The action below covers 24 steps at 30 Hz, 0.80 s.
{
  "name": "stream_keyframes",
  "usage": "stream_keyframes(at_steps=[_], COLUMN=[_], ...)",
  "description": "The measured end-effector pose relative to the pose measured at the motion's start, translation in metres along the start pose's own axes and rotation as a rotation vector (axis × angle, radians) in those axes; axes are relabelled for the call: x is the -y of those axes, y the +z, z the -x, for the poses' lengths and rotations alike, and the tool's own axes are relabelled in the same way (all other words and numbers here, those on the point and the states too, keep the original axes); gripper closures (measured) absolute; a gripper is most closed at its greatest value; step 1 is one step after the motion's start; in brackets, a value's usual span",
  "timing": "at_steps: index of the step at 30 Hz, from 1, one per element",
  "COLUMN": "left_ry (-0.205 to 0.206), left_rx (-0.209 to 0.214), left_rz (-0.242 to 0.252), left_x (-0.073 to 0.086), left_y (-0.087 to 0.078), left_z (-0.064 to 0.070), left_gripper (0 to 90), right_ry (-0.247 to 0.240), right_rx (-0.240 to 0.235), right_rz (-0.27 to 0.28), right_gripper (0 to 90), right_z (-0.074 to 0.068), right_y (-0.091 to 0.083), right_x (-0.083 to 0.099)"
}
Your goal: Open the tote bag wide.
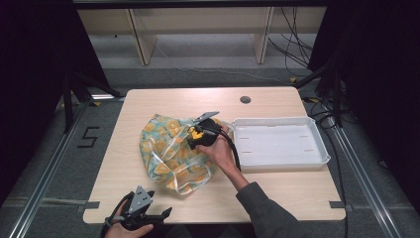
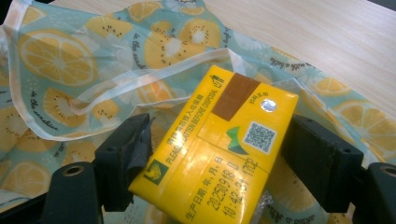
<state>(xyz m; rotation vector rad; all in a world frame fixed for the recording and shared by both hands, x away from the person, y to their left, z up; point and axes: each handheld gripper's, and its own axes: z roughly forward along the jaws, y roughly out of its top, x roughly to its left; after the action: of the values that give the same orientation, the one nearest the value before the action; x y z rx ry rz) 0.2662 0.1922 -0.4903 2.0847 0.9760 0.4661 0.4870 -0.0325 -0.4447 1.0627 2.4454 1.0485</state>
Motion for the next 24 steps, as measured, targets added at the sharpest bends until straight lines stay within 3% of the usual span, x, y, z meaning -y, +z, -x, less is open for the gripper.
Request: stream_keyframes(at_steps=[1,4,5,6,7,8,9,10,11,12,14,15,16,17,20,21,22,23,24], left_ry=[0.007,-0.015,-0.017,-0.016,0.000,0.040,0.038,-0.020,-0.015,-0.005,0.015,-0.003,-0.006,0.001,-0.004,-0.003,-0.002,0.002,0.008], left_rx=[-0.008,0.011,0.014,0.016,0.006,0.005,0.012,0.018,0.016,0.015,0.009,0.009,0.011,0.007,0.017,0.014,0.016,0.016,0.013], left_rz=[-0.010,-0.009,-0.002,-0.006,-0.010,-0.048,-0.054,-0.007,-0.010,-0.002,-0.010,0.001,0.001,-0.007,0.001,0.006,0.006,0.005,-0.003], left_x=[-0.0002,0.0001,0.0004,0.0001,0.0000,-0.0006,-0.0006,0.0002,0.0000,-0.0001,-0.0007,0.0001,0.0005,0.0003,0.0002,0.0004,0.0005,0.0003,-0.0004], left_y=[-0.0002,0.0007,0.0011,0.0008,0.0003,-0.0018,-0.0018,0.0015,0.0012,0.0014,0.0017,0.0030,0.0029,0.0026,0.0032,0.0034,0.0034,0.0033,0.0030], left_z=[-0.0007,0.0011,0.0015,0.0015,0.0009,-0.0020,-0.0021,0.0019,0.0020,0.0018,0.0005,0.0020,0.0023,0.0014,0.0017,0.0021,0.0021,0.0019,0.0012], left_gripper=[19.5,19.6,19.6,19.6,19.7,19.6,19.7,19.7,19.7,19.6,19.7,19.6,19.7,19.7,19.6,19.6,19.7,19.7,19.7], right_ry=[-0.004,0.003,0.014,-0.011,-0.002,-0.008,-0.005,-0.018,0.004,-0.025,-0.016,-0.039,-0.026,-0.043,-0.047,-0.041,-0.052,-0.042,-0.043], right_rx=[0.016,0.012,0.020,0.040,0.032,0.032,0.039,0.038,0.045,0.054,0.054,0.056,0.066,0.069,0.051,0.053,0.040,0.046,0.027], right_rz=[0.022,-0.004,0.004,0.045,0.017,0.005,0.007,0.019,0.018,0.036,0.042,0.041,0.037,0.031,0.027,0.058,0.038,0.069,0.034], right_gripper=[26.0,26.6,26.8,27.1,27.6,29.6,35.3,44.4,47.3,47.6,47.7,47.8,48.1,48.1,47.5,47.5,47.6,47.6,47.7], right_z=[-0.0008,-0.0017,-0.0022,-0.0017,-0.0020,-0.0022,-0.0021,-0.0002,-0.0007,0.0017,0.0023,0.0030,0.0001,-0.0013,0.0020,0.0022,0.0043,0.0033,0.0048], right_y=[0.0023,0.0015,0.0019,0.0054,0.0026,0.0014,0.0009,-0.0006,-0.0028,-0.0030,-0.0027,-0.0024,-0.0028,-0.0019,0.0000,0.0033,0.0022,0.0052,0.0030], right_x=[0.0009,0.0004,0.0007,0.0020,0.0011,0.0012,0.0013,0.0021,0.0025,0.0032,0.0035,0.0037,0.0033,0.0031,0.0029,0.0040,0.0038,0.0047,0.0043])
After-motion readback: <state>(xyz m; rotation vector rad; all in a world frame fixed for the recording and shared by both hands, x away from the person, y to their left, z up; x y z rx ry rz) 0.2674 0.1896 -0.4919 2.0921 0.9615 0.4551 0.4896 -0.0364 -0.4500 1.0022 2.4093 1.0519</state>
